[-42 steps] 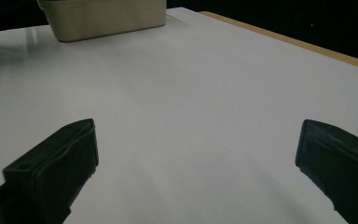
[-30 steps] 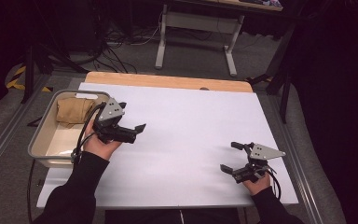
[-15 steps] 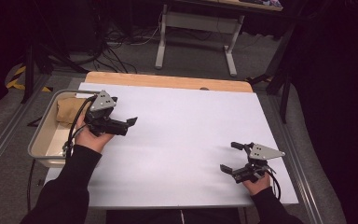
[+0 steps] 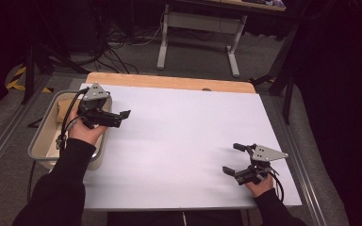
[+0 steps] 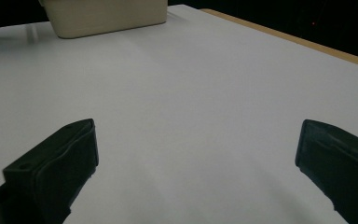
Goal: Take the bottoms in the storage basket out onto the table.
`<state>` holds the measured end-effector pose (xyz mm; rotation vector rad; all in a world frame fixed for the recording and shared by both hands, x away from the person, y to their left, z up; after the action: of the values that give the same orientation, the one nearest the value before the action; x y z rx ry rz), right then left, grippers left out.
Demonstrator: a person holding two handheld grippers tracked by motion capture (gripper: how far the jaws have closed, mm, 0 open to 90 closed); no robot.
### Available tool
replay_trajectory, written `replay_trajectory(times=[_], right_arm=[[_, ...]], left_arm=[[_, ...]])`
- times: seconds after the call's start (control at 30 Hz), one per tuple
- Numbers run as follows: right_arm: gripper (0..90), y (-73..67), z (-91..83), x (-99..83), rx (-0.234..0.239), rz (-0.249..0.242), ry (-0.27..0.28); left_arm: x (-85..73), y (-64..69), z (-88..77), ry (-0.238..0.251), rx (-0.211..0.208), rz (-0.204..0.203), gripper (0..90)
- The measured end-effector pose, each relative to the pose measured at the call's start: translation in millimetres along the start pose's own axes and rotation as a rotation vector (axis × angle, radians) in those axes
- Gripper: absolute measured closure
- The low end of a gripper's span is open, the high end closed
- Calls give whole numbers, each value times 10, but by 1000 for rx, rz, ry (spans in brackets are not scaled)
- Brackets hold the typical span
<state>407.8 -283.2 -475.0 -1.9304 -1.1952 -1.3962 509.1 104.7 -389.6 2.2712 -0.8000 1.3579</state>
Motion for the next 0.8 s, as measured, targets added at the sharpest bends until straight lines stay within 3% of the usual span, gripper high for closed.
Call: replay_trajectory(times=[0.57,0.8], right_arm=[[0,-7,0,4,5,-1,3],[0,-9,2,2,7,0,1]], left_arm=[[-34,-425,-29,-52,61,-68,31],[-67,-534,-40,-75,79,-89,30]])
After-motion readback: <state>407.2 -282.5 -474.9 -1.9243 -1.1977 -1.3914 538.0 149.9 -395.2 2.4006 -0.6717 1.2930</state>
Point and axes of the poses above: each handheld gripper's, and its own axes: z roughly forward along the jaws, x roughly out of its top, y roughly to its right, the point moved 10 cm from there along z, roughly forward along the jaws, and after that the axes turned 4 degrees about -z, right-handed, at the moved point
